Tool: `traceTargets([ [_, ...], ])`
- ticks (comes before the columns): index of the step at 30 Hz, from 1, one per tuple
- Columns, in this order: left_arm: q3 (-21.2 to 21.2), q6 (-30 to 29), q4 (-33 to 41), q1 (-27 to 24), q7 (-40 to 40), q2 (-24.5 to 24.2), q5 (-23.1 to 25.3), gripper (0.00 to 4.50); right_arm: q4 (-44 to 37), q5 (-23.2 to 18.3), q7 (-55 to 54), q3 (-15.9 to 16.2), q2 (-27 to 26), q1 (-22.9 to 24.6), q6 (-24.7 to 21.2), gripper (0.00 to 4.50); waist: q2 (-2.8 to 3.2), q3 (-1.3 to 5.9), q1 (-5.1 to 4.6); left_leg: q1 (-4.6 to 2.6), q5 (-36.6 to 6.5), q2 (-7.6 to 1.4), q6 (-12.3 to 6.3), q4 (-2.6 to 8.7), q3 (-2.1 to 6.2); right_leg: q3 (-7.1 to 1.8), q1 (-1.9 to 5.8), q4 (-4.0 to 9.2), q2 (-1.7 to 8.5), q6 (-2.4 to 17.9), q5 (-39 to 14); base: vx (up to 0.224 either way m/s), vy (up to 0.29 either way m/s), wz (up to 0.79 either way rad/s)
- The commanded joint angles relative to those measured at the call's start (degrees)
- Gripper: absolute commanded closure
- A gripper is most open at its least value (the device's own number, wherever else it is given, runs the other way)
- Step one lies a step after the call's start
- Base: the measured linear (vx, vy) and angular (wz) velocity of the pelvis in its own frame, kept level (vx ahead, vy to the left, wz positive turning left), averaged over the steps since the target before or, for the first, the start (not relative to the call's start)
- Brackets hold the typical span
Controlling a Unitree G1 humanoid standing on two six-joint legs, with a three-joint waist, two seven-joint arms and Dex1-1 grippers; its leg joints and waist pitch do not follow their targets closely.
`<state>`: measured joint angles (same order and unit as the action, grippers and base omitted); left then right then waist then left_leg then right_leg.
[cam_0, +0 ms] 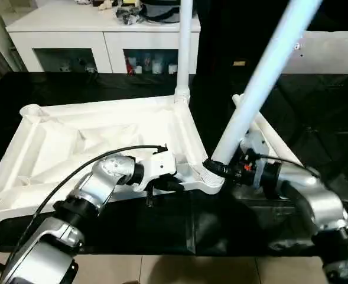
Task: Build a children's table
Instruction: Insert table leg to table base, then rotate leg to tighten
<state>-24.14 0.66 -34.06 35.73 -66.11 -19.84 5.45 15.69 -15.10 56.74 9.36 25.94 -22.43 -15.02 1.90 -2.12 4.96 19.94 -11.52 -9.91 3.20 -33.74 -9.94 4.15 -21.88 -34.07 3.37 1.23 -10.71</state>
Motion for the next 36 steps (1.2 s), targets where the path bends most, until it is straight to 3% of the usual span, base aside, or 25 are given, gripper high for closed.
traceTargets([
  [1,-1.5,1.4,-2.0,1.3,-2.3,-2.4,3.1,4.5,4.3,4.4,2.7,4.7,1.8,2.5,-3.5,2.62,-0.21,2.62,0.05,-0.05,-13.5,-3.48,-2.36,4.29,1.37,-3.18,2.15,4.93,5.48,10.4,-18.0,0.0,0.0,0.0],
  [5,-1.4,2.5,-4.0,3.0,-2.9,-2.9,3.5,4.5,3.9,4.0,4.6,6.1,2.3,2.4,-4.4,2.62,-0.3,2.78,0.37,-0.02,-11.7,-3.55,-2.74,4.27,1.3,-3.08,2.38,4.75,5.55,10.7,-16.2,0.0,0.0,0.0],
  [12,-1.5,3.9,-6.3,4.8,-3.4,-3.9,3.4,4.5,1.5,3.6,4.8,7.1,1.8,3.2,-5.8,2.62,-0.31,2.61,0.36,-0.18,-13.5,-3.68,-1.92,4.51,1.39,-3.14,2.28,5.0,5.73,10.3,-18.9,0.0,0.0,0.0],
  [17,-0.2,0.6,-2.9,1.9,-3.8,-4.3,1.5,4.5,-1.0,2.4,-0.8,4.6,-1.1,4.5,-7.8,2.62,-0.27,2.61,0.22,-0.05,-13.2,-3.79,-1.28,4.77,1.49,-3.27,2.32,4.8,5.77,10.4,-17.9,0.0,0.0,0.0],
  [18,0.6,-2.0,-0.5,0.3,-3.4,-4.3,0.5,4.5,-1.0,2.7,-4.0,3.6,-2.3,4.5,-8.4,2.62,0.08,2.57,0.17,-0.04,-13.6,-3.62,-1.11,4.75,1.55,-3.17,2.32,4.91,5.79,10.1,-18.9,0.0,0.0,0.0],
  [20,1.2,-4.2,1.6,-1.1,-2.9,-4.3,-0.3,4.5,-1.0,3.1,-6.7,2.7,-3.3,4.4,-8.9,2.62,-0.1,2.44,-0.29,0.0,-14.2,-3.72,-0.55,4.98,1.61,-3.2,2.36,4.87,5.8,10.1,-19.6,0.0,0.0,0.0],
  [22,1.9,-6.7,4.0,-2.6,-2.0,-4.1,-1.1,4.5,-1.1,3.6,-9.4,2.1,-4.2,4.4,-9.7,2.62,0.1,2.2,-0.63,-0.32,-16.5,-3.64,0.08,5.11,1.67,-3.19,2.11,5.24,5.75,9.3,-23.5,0.0,0.0,0.0],
  [23,2.8,-11.0,8.0,-4.7,0.3,-3.4,-1.7,4.5,-1.4,4.2,-13.3,1.2,-5.6,4.3,-11.1,2.62,0.06,2.08,-1.1,-0.2,-17.5,-3.7,0.69,5.36,1.85,-3.21,2.19,5.23,5.77,8.8,-25.2,0.0,0.0,0.0],
  [24,3.6,-15.0,12.0,-6.7,2.7,-2.5,-2.0,4.5,-1.8,4.7,-16.7,0.4,-7.0,4.1,-12.8,2.62,-0.01,1.75,-1.58,-0.48,-19.4,-3.28,0.46,5.22,1.83,-3.01,1.71,6.0,5.57,7.6,-29.3,0.0,0.0,0.0],
  [25,3.6,-15.0,12.0,-6.7,2.7,-2.5,-2.0,4.5,-1.8,4.7,-16.7,0.4,-7.0,4.1,-12.8,2.62,0.05,1.83,-1.81,-0.66,-19.9,-3.52,1.01,5.34,2.04,-3.11,1.78,5.69,5.73,7.5,-30.0,0.0,0.0,0.0],
  [26,4.5,-20.2,16.5,-8.7,6.2,-0.8,-1.8,4.5,-1.7,5.6,-20.7,-0.4,-8.7,3.7,-14.3,2.62,0.09,1.41,-2.48,-0.8,-22.2,-3.35,1.26,5.36,2.26,-2.94,1.31,6.35,5.71,6.1,-34.6,0.0,0.0,0.0],
  [27,5.3,-25.2,20.3,-10.0,10.3,1.9,-1.1,4.5,-1.2,6.4,-24.3,-1.0,-10.5,3.1,-15.5,2.62,-0.23,1.35,-2.89,-0.82,-22.9,-3.16,1.3,5.3,2.17,-2.78,1.17,6.57,5.47,5.5,-36.1,0.0,0.0,0.0],
  [28,5.3,-25.2,20.3,-10.0,10.3,1.9,-1.1,4.5,-1.2,6.4,-24.3,-1.0,-10.5,3.1,-15.5,2.62,-0.05,1.31,-3.27,-0.86,-23.5,-3.02,1.39,5.2,2.39,-2.59,1.07,6.9,5.51,4.6,-37.9,0.0,0.0,0.0],
  [29,5.7,-28.4,22.7,-10.7,12.9,3.7,-0.5,4.5,-1.1,6.8,-26.5,-1.4,-11.6,2.7,-16.2,2.62,-0.02,1.47,-3.34,-1.13,-23.6,-2.93,1.34,5.01,2.34,-2.62,0.91,7.07,5.49,4.2,-38.3,0.0,0.0,0.0],
  [30,5.7,-28.4,22.7,-10.7,12.9,3.7,-0.5,4.5,-1.1,6.8,-26.5,-1.4,-11.6,2.7,-16.2,2.62,0.04,1.55,-3.52,-0.89,-23.1,-2.83,0.85,5.05,2.4,-2.63,0.99,7.16,5.44,4.2,-37.1,0.0,0.0,0.0],
  [32,5.4,-33.5,25.3,-9.9,18.2,8.6,1.3,4.5,1.4,7.3,-31.8,-2.7,-14.1,1.1,-17.4,2.62,-0.87,1.68,-3.4,-0.79,-21.4,-3.07,-0.01,5.23,2.17,-2.75,0.96,6.87,5.29,4.7,-34.2,0.0,0.0,0.0],
  [34,4.4,-34.9,26.1,-9.2,19.6,10.2,2.2,4.5,3.4,7.1,-34.0,-3.7,-15.2,0.0,-17.5,2.62,-0.72,1.47,-3.42,-1.11,-22.0,-2.82,-0.11,4.98,2.01,-2.59,0.54,7.39,5.2,4.8,-35.0,0.0,0.0,0.0],
  [36,3.2,-35.3,26.4,-8.5,20.3,11.2,2.8,4.5,6.5,6.9,-36.0,-4.8,-16.2,-1.8,-17.1,2.62,-0.95,1.47,-3.36,-0.7,-21.8,-2.77,-0.36,5.19,2.14,-2.53,0.87,7.48,5.33,4.0,-35.1,0.0,0.0,0.0],
])
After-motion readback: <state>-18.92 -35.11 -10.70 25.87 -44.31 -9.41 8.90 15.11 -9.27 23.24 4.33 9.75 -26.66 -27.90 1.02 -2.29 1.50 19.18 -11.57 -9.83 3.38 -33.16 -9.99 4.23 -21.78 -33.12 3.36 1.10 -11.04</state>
